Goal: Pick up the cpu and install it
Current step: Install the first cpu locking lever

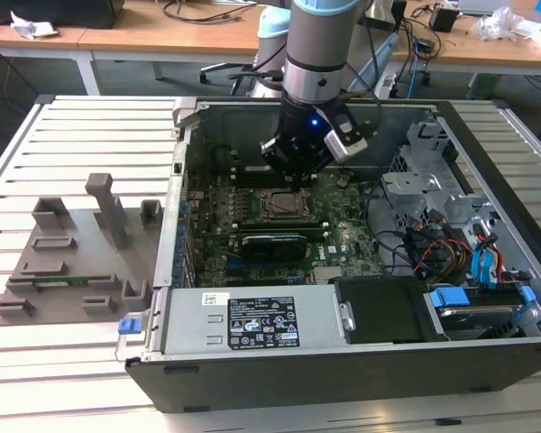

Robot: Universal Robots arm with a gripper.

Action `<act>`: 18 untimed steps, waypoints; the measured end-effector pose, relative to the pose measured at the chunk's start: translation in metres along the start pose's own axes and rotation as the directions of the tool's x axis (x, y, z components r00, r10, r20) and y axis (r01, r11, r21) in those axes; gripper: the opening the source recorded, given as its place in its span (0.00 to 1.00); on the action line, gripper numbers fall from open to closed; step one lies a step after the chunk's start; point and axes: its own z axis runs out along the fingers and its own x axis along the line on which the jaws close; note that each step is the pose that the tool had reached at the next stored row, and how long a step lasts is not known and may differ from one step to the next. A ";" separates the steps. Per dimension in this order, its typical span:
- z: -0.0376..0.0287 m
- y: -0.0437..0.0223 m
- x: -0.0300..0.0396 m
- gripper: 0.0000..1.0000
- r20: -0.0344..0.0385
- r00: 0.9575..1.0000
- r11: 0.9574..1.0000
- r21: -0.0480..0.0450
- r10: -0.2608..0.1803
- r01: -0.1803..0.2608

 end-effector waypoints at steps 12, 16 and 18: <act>-0.0432 -0.0011 0.0008 0.11 0.000 1.000 1.000 0.000 0.000 0.000; -0.0533 -0.0014 0.0010 0.11 0.000 1.000 1.000 0.000 0.000 0.000; -0.0593 -0.0015 0.0011 0.11 0.000 1.000 1.000 0.000 0.000 0.000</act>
